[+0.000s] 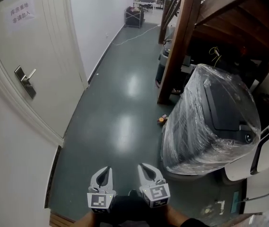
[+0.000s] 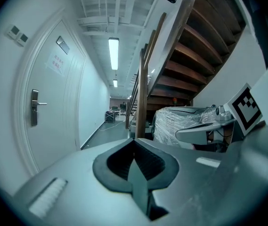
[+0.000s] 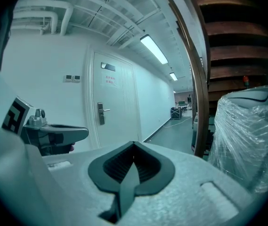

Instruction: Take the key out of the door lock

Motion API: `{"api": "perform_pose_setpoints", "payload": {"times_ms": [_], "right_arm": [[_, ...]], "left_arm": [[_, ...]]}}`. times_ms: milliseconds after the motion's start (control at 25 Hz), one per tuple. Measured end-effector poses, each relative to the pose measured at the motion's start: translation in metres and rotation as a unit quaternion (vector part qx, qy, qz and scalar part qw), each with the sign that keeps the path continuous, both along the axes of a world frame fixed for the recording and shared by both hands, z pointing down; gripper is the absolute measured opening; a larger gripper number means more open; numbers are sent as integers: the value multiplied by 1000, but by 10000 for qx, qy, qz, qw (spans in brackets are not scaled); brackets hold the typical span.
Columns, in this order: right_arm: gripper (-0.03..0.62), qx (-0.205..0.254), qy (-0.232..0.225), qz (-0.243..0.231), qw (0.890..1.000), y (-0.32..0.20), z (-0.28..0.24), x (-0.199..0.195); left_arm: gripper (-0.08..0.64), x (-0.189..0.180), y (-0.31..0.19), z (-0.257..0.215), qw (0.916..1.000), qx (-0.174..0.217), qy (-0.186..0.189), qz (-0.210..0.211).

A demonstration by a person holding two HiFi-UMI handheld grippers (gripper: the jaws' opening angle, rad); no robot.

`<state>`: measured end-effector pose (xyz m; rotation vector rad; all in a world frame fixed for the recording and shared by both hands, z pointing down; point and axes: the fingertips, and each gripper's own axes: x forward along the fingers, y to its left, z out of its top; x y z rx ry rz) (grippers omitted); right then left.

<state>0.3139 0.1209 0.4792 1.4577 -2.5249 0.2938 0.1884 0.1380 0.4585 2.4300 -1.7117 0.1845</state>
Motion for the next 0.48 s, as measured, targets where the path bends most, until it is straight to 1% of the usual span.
{"api": "perform_pose_setpoints", "payload": {"times_ms": [120,240,400,480], "right_arm": [[-8,-63,-147,-35,9999,-2,5,7],[-8,-59,-221,-93,9997,-4,7,7],[-8,-37,-255,-184,9995,-14,7,-2],[-8,-18,-168,-224,9996,-21,8,-6]], "left_arm": [[18,7,0,-1,10000,18,-49,-35],[41,6,1,2,9998,-93,-69,-142],[40,1,-7,3,9997,-67,-67,-211],[37,-6,-13,6,9996,-95,-53,-262]]}}
